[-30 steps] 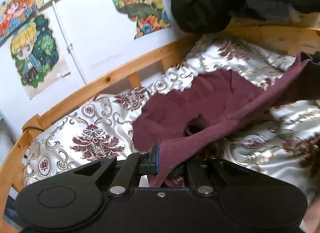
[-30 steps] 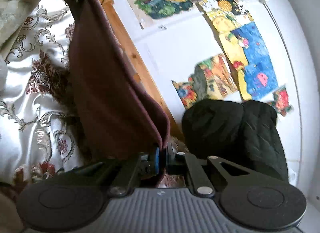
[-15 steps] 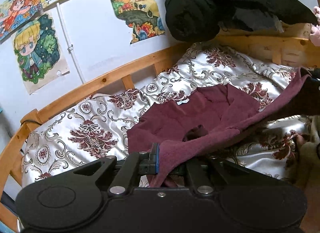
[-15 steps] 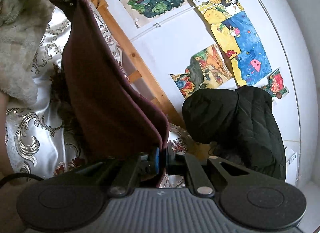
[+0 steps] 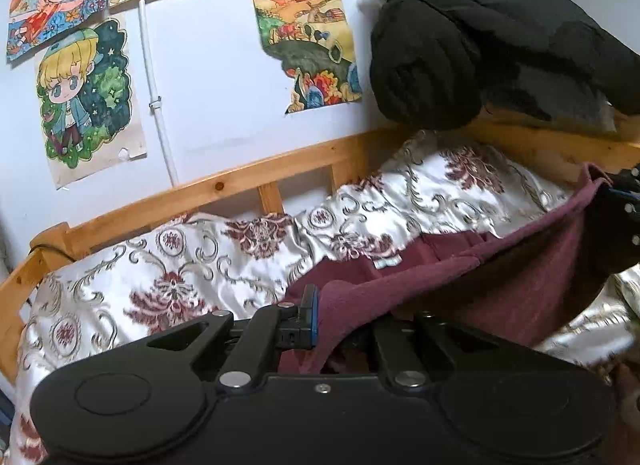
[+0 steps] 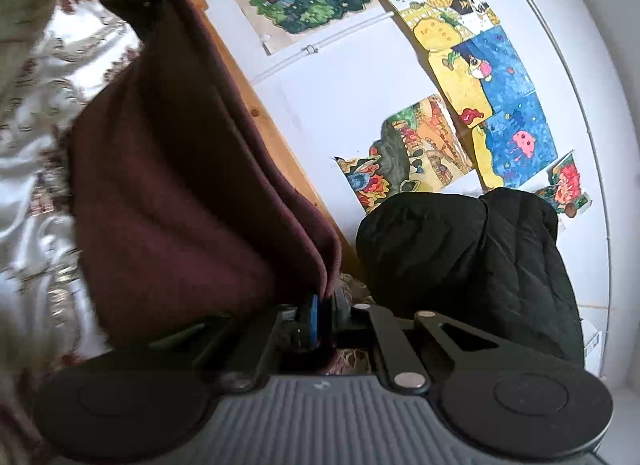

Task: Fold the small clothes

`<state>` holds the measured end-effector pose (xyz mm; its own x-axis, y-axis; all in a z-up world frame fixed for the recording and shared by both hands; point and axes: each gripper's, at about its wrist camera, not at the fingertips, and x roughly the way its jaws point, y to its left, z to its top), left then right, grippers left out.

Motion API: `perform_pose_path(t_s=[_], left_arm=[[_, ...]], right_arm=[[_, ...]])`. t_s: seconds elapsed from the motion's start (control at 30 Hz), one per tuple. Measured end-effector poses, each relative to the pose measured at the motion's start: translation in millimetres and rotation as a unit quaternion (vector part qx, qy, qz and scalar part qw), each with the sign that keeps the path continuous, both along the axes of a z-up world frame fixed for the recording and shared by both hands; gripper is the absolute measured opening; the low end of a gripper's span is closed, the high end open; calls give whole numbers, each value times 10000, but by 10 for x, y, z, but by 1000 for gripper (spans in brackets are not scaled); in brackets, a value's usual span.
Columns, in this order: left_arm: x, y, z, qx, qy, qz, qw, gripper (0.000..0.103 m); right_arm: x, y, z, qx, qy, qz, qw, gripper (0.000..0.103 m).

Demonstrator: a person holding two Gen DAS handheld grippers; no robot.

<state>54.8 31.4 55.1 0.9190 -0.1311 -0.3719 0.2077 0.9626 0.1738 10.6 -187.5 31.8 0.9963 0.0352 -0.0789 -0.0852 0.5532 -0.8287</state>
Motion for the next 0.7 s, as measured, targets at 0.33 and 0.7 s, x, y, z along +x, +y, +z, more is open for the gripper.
perform_pose_path(t_s=[0.33, 0.7], left_arm=[[1205, 47, -136, -44, 393, 34, 9992, 7], [2225, 87, -802, -441, 1109, 280, 9925, 14]], right_arm=[[1358, -32, -123, 330, 648, -68, 9973, 7], [2253, -42, -751, 526, 1406, -208, 9884, 7]])
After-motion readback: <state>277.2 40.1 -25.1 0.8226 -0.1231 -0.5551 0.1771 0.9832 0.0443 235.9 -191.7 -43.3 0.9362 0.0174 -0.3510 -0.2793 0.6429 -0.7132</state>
